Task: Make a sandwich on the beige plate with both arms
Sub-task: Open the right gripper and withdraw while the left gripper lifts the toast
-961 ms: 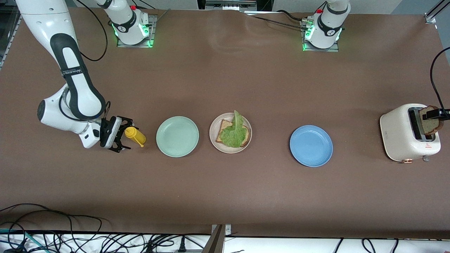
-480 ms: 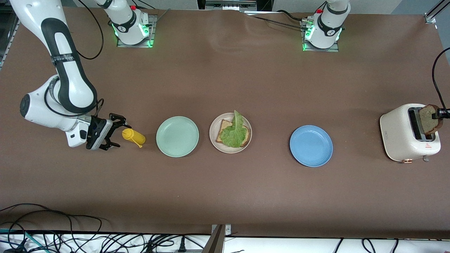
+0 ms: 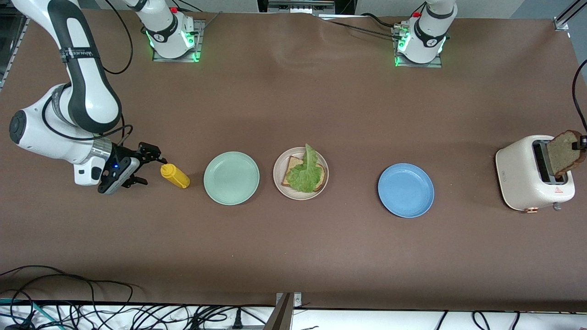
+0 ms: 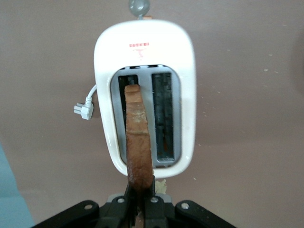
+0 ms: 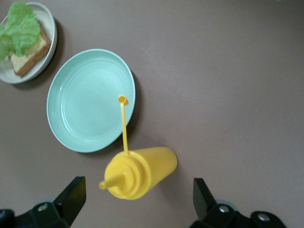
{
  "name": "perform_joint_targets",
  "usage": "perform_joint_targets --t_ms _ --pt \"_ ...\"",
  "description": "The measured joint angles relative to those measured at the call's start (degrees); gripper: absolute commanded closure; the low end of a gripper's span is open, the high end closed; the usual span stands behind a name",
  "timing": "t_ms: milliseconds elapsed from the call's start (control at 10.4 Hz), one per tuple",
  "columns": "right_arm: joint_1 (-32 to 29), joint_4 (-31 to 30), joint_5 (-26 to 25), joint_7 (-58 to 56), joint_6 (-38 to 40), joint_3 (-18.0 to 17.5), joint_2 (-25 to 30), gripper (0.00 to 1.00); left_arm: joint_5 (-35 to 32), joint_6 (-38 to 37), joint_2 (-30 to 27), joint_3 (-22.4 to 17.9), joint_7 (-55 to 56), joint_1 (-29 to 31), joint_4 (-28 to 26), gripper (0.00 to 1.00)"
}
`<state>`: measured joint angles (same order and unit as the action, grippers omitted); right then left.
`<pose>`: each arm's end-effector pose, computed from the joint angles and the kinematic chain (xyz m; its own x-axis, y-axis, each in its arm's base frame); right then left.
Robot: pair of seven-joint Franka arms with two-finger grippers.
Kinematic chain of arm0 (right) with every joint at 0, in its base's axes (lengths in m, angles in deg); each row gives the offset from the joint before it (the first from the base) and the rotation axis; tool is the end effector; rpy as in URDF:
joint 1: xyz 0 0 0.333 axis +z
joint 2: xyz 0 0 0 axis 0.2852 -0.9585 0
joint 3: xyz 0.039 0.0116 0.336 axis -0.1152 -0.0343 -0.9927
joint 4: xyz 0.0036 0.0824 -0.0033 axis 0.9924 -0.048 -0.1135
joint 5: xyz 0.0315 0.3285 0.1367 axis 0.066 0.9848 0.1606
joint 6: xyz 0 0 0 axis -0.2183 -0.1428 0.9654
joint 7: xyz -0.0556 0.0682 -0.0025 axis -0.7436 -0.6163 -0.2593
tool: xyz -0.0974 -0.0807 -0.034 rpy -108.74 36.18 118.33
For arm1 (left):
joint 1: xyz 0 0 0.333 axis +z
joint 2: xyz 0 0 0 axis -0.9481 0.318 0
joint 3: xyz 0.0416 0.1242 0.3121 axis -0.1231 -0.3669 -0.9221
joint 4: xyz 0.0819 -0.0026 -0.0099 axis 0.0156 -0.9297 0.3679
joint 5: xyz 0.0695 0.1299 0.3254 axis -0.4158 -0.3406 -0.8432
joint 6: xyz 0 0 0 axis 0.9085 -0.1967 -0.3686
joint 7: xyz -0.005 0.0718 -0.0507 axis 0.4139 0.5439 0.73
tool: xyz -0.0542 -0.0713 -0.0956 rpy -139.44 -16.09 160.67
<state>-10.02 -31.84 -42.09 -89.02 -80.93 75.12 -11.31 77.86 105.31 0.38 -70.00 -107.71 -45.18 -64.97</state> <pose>0.5941 0.0513 0.3486 0.7924 0.5610 0.2396 0.6098 -0.7398 -0.2844 0.5562 0.2765 0.4508 0.9613 -0.0542 -0.2701 -0.0597 -0.9981 -0.0123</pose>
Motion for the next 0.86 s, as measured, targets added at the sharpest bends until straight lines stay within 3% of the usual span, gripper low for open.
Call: perform_joint_targets --t_ms 384,672,865 --pt "0.3 2.6 -14.2 28.2 3.5 -3.3 3.5 0.0 0.0 -9.6 -2.3 2.3 0.1 -7.1 4.9 1.0" --pt "0.4 3.4 -20.9 46.8 13.5 -6.2 8.5 0.0 0.4 -12.8 -2.9 12.6 0.4 -8.9 5.0 1.0" --pt "0.1 7.6 -25.4 52.1 24.6 -6.6 10.0 0.0 6.9 -13.3 -2.2 18.7 5.6 -10.6 4.4 1.0"
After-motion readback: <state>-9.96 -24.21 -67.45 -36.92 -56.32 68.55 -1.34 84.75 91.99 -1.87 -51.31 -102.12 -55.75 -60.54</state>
